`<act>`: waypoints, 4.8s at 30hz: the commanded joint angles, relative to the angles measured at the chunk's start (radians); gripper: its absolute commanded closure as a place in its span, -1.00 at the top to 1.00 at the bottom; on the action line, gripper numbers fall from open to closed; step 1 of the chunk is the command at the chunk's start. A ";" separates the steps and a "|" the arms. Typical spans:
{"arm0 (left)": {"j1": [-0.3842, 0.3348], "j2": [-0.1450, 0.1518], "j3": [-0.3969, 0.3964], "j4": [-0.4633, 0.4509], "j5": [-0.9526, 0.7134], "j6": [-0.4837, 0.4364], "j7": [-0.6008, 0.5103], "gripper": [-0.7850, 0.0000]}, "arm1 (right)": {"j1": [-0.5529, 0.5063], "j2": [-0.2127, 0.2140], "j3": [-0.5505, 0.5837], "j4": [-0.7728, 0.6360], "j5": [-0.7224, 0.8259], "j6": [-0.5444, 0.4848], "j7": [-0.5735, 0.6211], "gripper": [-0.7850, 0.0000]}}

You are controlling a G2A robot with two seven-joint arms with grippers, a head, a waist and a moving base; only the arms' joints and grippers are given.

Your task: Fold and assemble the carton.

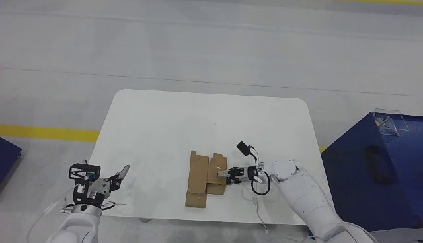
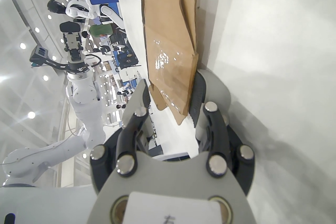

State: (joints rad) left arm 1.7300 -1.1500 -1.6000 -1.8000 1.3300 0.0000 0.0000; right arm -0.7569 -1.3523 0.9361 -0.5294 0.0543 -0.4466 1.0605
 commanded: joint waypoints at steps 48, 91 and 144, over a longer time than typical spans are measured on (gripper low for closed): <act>0.000 0.000 0.000 0.000 0.000 0.000 0.000 1.00 | -0.353 0.196 0.458 -1.251 0.469 0.082 0.214 -1.00; 0.000 0.000 0.000 0.000 0.000 0.000 0.000 1.00 | -0.217 -0.020 0.150 -0.639 1.700 0.906 0.181 -1.00; 0.000 0.000 0.000 0.000 0.000 0.000 0.000 1.00 | -0.535 0.097 0.858 -1.821 -1.692 -0.530 -1.340 -1.00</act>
State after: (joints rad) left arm 1.7300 -1.1500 -1.6000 -1.8000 1.3300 0.0000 0.0000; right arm -1.2950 -1.2595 1.8020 -2.3550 -1.4402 -0.9968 -0.1452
